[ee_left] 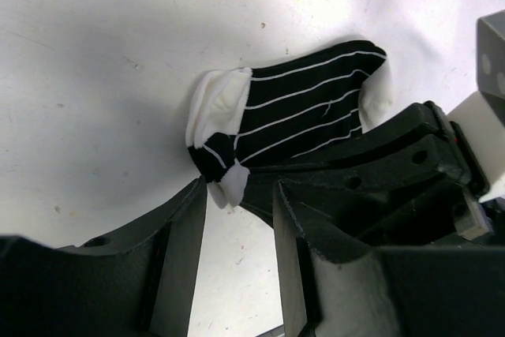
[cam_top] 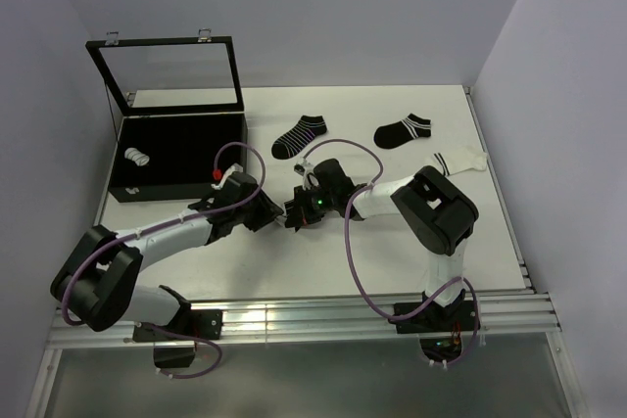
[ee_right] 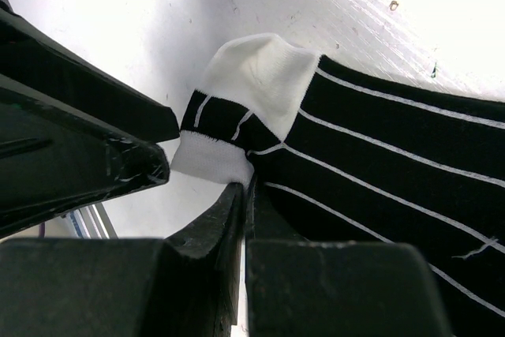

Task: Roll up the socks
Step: Roll the sock at the center of the board.

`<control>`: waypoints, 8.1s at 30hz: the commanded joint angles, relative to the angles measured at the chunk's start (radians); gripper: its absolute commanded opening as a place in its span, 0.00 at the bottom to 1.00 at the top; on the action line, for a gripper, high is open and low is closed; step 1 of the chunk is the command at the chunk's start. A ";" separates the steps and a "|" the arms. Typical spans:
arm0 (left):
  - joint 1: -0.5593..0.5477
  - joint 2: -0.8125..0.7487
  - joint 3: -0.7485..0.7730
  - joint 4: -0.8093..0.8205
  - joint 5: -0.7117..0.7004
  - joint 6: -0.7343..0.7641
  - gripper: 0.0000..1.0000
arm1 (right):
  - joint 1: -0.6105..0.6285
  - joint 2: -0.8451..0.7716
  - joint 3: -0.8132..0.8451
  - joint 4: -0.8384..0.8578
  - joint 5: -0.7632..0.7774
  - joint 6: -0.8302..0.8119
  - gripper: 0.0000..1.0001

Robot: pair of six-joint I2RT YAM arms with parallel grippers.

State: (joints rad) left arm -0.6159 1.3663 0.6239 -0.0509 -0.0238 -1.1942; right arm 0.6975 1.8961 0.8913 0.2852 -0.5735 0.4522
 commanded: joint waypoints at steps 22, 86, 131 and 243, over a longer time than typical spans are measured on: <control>0.021 0.094 0.111 -0.055 -0.008 0.041 0.34 | 0.002 0.038 0.000 -0.103 0.027 -0.043 0.02; 0.039 0.217 0.235 -0.254 0.065 0.104 0.00 | 0.392 -0.031 -0.038 0.037 0.807 -0.462 0.35; -0.015 0.056 -0.058 0.168 0.105 0.081 0.51 | -0.142 0.101 -0.262 0.517 -0.173 0.295 0.00; -0.061 0.390 0.260 -0.213 0.032 0.216 0.12 | 0.275 -0.295 -0.186 0.035 0.764 -0.371 0.42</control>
State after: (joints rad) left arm -0.6704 1.7176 0.8963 -0.1497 0.0479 -1.0283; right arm 0.9585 1.5665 0.6724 0.3099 0.1730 0.1074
